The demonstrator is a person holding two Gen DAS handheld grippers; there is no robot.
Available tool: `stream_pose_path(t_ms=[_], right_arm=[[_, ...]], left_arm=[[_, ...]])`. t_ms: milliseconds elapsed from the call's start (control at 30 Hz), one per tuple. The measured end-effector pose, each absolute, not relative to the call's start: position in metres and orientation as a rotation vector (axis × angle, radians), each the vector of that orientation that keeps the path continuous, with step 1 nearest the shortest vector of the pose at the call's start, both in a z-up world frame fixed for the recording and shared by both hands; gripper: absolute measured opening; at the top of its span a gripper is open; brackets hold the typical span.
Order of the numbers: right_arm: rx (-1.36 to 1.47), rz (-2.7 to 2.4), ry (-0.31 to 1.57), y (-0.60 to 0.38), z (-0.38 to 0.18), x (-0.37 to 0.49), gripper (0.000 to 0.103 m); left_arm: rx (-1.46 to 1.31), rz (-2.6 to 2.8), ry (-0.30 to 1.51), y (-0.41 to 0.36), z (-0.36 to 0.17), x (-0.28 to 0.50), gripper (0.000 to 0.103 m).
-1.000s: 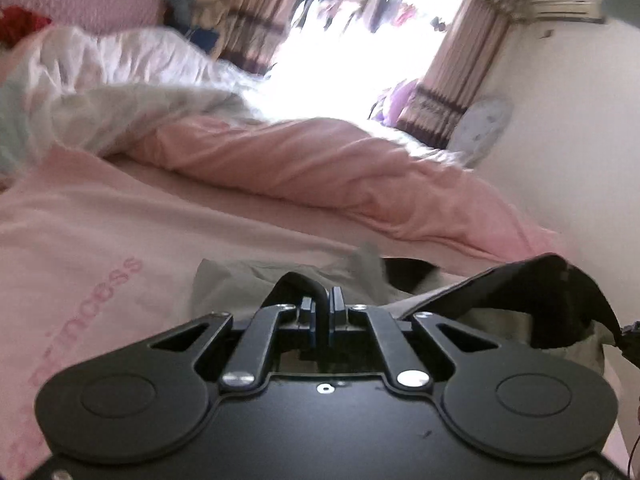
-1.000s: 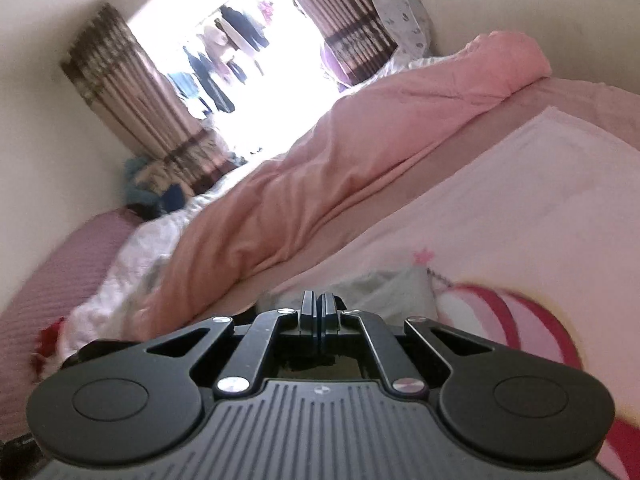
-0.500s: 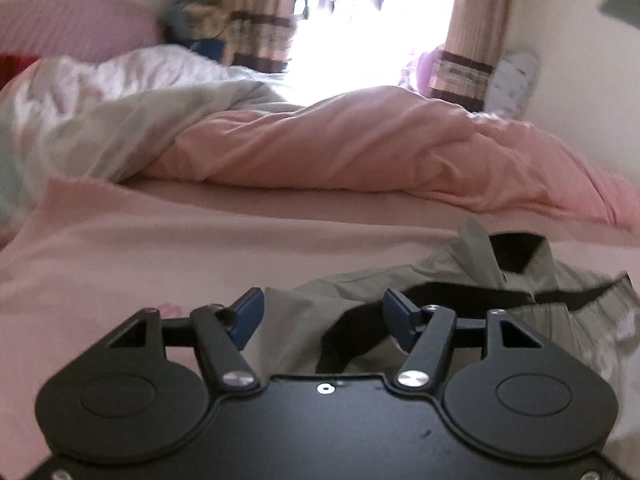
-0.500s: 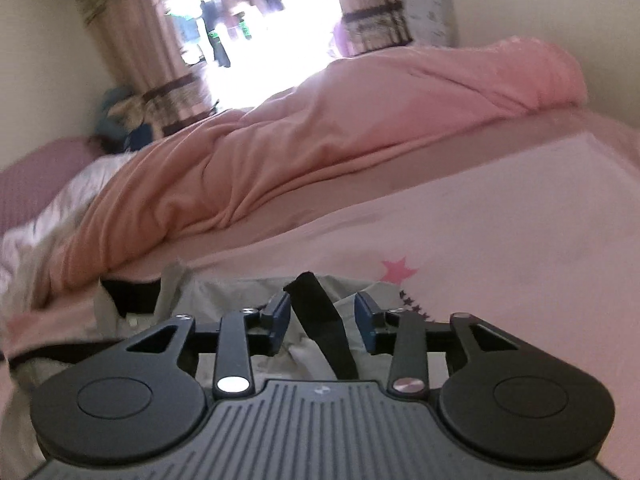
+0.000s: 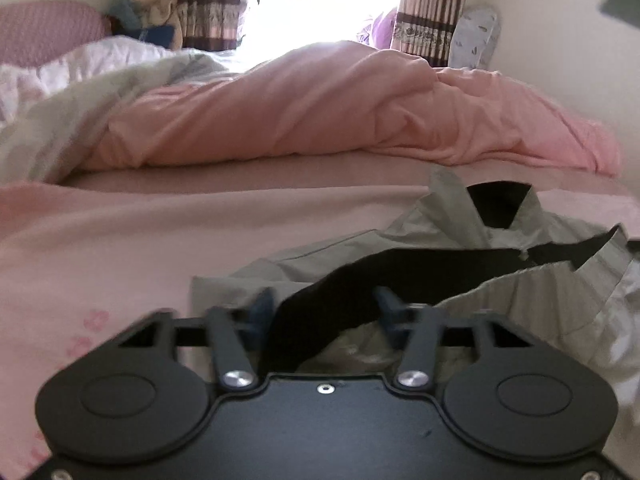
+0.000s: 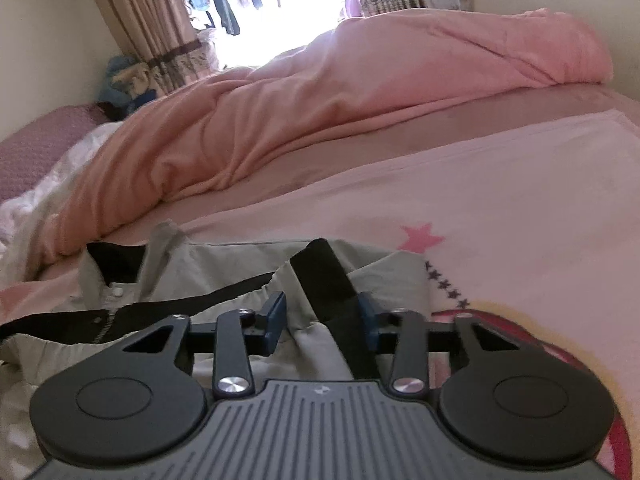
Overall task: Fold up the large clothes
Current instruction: 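Carry the held hem over the body toward the collar with both grippers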
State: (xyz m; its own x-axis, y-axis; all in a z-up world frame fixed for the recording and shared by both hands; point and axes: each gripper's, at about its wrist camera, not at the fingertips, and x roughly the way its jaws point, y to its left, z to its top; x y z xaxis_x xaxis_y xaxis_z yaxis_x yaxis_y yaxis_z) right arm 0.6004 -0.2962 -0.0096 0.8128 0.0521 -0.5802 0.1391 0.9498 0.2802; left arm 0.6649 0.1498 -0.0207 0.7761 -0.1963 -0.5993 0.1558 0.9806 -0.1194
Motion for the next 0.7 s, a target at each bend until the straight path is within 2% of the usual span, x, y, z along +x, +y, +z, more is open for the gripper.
stream_pose_path(t_ms=[33, 67, 133, 300, 333, 400, 433, 467, 500, 567, 700], right_arm=[[0.297, -0.054, 0.624, -0.293, -0.010, 0.600, 0.023], [0.274, -0.065, 0.620, -0.290, -0.009, 0.600, 0.021], [0.254, -0.077, 0.594, -0.287, -0.005, 0.596, 0.018], [0.287, -0.107, 0.552, -0.292, 0.007, 0.595, 0.017], [0.280, -0.114, 0.569, -0.292, 0.004, 0.599, 0.017], [0.267, -0.130, 0.603, -0.291, -0.006, 0.608, 0.017], [0.269, -0.140, 0.612, -0.291, -0.011, 0.611, 0.019], [0.270, -0.146, 0.612, -0.292, -0.014, 0.611, 0.025], [0.270, -0.148, 0.615, -0.293, -0.014, 0.611, 0.028], [0.280, -0.128, 0.602, -0.297, -0.008, 0.604, 0.039], [0.309, -0.081, 0.574, -0.305, 0.007, 0.588, 0.046]], left_arm=[[-0.059, -0.173, 0.659, 0.146, -0.020, 0.667, 0.030], [-0.049, -0.158, 0.659, 0.143, -0.019, 0.667, 0.016], [-0.019, -0.129, 0.642, 0.137, -0.013, 0.665, 0.004], [-0.081, -0.052, 0.644, 0.149, 0.001, 0.680, 0.004], [-0.090, -0.042, 0.662, 0.151, -0.003, 0.686, 0.006], [-0.046, -0.024, 0.687, 0.148, -0.012, 0.695, 0.017], [-0.027, -0.006, 0.692, 0.148, -0.015, 0.699, 0.033], [-0.025, 0.034, 0.689, 0.152, -0.014, 0.698, 0.052], [-0.039, 0.052, 0.682, 0.157, -0.011, 0.695, 0.059], [-0.079, 0.021, 0.645, 0.169, 0.000, 0.683, 0.064], [-0.073, -0.038, 0.617, 0.183, 0.018, 0.650, 0.064]])
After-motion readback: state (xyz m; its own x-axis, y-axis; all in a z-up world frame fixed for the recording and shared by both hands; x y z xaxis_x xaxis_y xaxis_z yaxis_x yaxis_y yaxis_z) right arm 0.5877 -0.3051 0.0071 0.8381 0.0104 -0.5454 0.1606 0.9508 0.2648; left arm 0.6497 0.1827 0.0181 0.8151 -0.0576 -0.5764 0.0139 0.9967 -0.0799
